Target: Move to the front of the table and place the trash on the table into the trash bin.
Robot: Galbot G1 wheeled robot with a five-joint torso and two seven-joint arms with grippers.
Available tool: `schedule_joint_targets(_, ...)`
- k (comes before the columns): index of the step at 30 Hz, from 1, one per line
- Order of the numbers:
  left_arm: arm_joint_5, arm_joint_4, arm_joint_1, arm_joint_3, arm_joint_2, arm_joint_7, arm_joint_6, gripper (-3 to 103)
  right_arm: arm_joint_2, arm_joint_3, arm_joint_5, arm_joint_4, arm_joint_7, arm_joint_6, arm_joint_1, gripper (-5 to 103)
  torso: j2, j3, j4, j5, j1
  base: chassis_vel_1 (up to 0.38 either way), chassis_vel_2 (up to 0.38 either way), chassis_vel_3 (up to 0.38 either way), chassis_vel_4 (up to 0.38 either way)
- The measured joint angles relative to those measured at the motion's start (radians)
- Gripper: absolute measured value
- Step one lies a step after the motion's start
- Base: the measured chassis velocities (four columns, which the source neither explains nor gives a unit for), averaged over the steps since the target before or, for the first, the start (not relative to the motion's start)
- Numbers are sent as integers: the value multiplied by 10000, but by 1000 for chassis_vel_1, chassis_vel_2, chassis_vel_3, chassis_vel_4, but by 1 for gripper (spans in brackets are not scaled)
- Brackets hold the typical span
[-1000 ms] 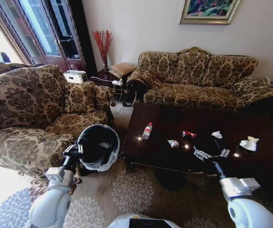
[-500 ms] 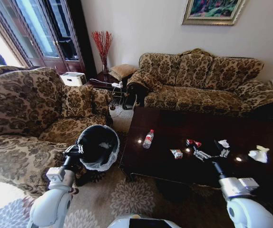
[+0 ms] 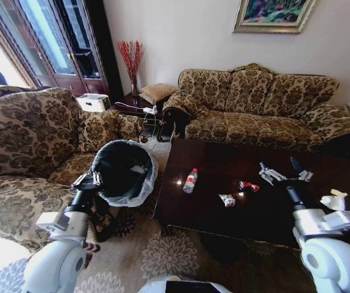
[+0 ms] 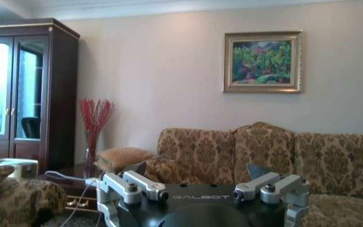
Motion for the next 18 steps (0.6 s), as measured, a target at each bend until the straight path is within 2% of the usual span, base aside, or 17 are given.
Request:
schedule_joint_targets(8,306,458,-305,-140,418,-55,174,3,-342,-398,-288,-877,-82,33,424,100,0,0,2,1,-1,0,0,0,0)
schedule_joint_targets(11,384,617,-329,-102,365,-65,161,3,-120,-386,-575,-1305,-1058,388,269,100,0,0,2,1,2,0,0,0,0)
schedule_joint_targets(12,384,617,-329,-102,365,-65,161,3,-120,-386,-575,-1305,-1058,388,269,100,0,0,2,1,2,0,0,0,0)
schedule_joint_targets(13,395,630,-331,-74,350,-60,161,3,-66,-324,-651,-1363,-1403,433,222,100,0,0,1,0,1,0,0,0,0)
schedule_joint_targets(18,416,665,-351,-50,342,-44,161,3,-20,-273,-759,-1427,-1619,468,137,100,0,-1,0,1,0,0,0,0,0)
